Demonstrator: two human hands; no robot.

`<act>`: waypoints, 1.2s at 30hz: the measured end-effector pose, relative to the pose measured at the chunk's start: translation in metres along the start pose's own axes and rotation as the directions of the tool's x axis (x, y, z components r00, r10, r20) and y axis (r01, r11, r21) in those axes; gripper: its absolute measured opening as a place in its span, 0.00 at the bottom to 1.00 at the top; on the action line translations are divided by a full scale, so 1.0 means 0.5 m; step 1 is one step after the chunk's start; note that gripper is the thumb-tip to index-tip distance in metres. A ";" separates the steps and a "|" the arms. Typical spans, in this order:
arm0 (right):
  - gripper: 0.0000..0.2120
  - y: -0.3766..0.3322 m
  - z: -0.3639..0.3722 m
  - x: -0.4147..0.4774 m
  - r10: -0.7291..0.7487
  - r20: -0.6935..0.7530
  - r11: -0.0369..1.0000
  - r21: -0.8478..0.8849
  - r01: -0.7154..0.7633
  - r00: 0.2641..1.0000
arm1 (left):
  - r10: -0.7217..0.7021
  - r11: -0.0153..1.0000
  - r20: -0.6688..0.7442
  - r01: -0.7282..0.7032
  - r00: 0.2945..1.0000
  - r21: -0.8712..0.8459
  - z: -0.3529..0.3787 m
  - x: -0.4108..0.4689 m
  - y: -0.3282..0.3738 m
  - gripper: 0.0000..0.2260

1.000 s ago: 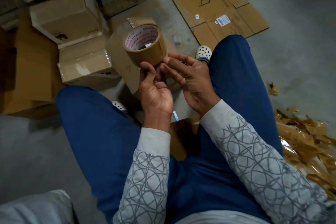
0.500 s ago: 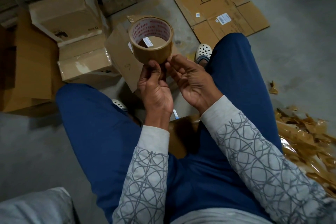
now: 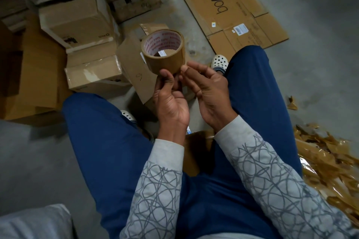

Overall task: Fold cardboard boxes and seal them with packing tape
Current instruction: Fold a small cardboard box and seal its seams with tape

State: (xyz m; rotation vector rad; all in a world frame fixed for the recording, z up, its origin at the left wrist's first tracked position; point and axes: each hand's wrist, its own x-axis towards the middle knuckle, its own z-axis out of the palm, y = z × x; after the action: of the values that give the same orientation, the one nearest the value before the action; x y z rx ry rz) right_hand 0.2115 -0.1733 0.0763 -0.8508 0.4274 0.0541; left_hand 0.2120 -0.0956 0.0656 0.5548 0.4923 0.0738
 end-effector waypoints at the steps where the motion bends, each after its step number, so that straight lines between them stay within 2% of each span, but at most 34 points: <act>1: 0.12 0.001 -0.001 -0.001 0.008 0.010 0.999 -0.034 -0.007 1.000 | -0.006 1.000 -0.009 0.006 1.000 -0.020 -0.002 0.001 0.003 0.08; 3: 0.14 0.005 0.000 -0.006 0.029 0.010 0.995 -0.098 -0.028 1.000 | 0.002 1.000 -0.016 -0.002 1.000 -0.014 -0.007 0.000 0.006 0.06; 6: 0.11 0.001 0.000 -0.009 0.120 0.004 0.989 -0.090 -0.119 0.993 | 0.028 0.995 -0.016 -0.027 0.999 0.097 -0.015 -0.001 0.000 0.09; 9: 0.05 -0.012 -0.003 -0.005 0.226 0.030 0.974 -0.017 -0.226 0.974 | 0.121 0.975 0.063 -0.131 0.991 0.179 -0.027 0.003 -0.002 0.12; 13: 0.04 -0.022 -0.004 -0.002 0.291 0.027 0.956 0.011 -0.292 0.956 | 0.214 0.940 0.136 -0.242 0.967 0.241 -0.042 0.012 -0.004 0.10; 17: 0.04 -0.029 -0.003 -0.003 0.274 -0.015 0.961 -0.028 -0.274 0.962 | 0.257 0.905 0.173 -0.300 0.951 0.301 -0.049 0.012 -0.011 0.04; 21: 0.04 -0.033 -0.001 -0.001 0.281 0.000 0.959 -0.025 -0.281 0.960 | 0.221 0.916 0.147 -0.256 0.964 0.308 -0.048 0.009 -0.016 0.03; 24: 0.06 -0.029 0.002 0.005 0.288 0.001 0.957 -0.027 -0.287 0.958 | 0.176 0.925 0.109 -0.202 0.978 0.321 -0.045 0.006 -0.017 0.07; 29: 0.10 -0.021 0.012 0.008 0.245 0.017 0.968 -0.050 -0.244 0.969 | 0.156 0.927 0.161 -0.201 0.975 0.318 -0.049 0.007 -0.014 0.18; 33: 0.07 -0.014 0.011 0.016 0.187 0.019 0.965 -0.190 -0.180 0.982 | 0.182 0.927 0.112 -0.209 0.977 0.311 -0.040 0.006 -0.004 0.13; 36: 0.04 -0.011 0.006 0.019 0.163 0.039 0.951 -0.274 -0.146 0.986 | 0.203 0.926 0.071 -0.214 0.977 0.310 -0.034 0.004 -0.001 0.14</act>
State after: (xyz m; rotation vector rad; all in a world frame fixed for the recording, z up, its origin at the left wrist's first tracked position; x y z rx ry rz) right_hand 0.2224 -0.1759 0.0780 -1.0805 0.4339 0.2889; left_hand 0.2058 -0.0874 0.0519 0.9227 0.4090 0.1898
